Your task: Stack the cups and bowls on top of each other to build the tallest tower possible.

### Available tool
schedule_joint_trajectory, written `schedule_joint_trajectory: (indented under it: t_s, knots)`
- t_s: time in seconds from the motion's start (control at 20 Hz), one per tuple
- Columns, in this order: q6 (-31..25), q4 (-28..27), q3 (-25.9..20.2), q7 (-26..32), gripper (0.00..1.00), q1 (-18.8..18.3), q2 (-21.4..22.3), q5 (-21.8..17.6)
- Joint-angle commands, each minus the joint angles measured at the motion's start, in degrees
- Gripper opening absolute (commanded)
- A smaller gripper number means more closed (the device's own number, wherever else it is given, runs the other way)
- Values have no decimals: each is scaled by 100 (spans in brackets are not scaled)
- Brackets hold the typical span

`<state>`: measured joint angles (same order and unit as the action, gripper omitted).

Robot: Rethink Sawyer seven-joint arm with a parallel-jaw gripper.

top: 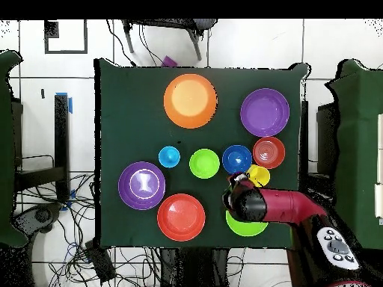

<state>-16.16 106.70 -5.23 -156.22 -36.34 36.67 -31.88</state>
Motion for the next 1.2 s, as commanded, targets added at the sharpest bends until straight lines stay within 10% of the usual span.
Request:
schedule_joint_trajectory:
  t_s: [0.05, 0.6, 1.2]
  knots:
    - [-208, 729, -852, 1391, 100, -83, 181, -655]
    - [-553, 1059, -1156, 1392, 100, -377, 600, -671]
    - [-246, 984, -1102, 1247, 100, -715, 79, -1254]
